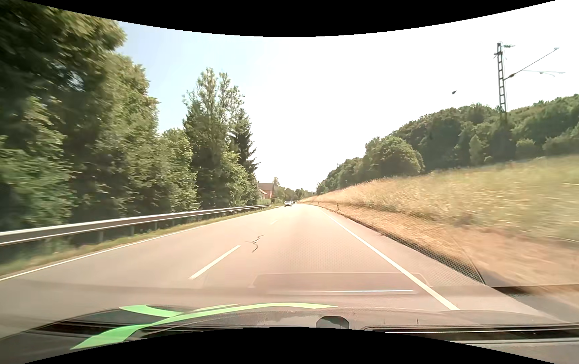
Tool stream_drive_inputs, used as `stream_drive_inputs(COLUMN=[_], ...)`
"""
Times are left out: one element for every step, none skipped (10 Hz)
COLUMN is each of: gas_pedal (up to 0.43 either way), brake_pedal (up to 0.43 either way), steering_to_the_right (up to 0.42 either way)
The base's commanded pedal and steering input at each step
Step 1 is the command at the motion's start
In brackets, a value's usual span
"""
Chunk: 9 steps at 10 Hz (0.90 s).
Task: Follow the waypoints while adhering to traffic rules and regulations
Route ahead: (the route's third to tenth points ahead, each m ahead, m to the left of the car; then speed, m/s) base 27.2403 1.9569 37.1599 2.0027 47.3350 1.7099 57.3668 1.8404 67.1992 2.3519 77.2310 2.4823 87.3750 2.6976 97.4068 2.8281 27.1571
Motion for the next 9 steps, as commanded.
stream_drive_inputs(gas_pedal=[0.268, 0.280, 0.280, 0.280, 0.280, 0.280, 0.268, 0.248, 0.240], brake_pedal=[0.000, 0.000, 0.000, 0.000, 0.000, 0.000, 0.000, 0.000, 0.000], steering_to_the_right=[-0.004, -0.004, -0.004, -0.004, -0.004, -0.004, -0.004, -0.004, -0.004])
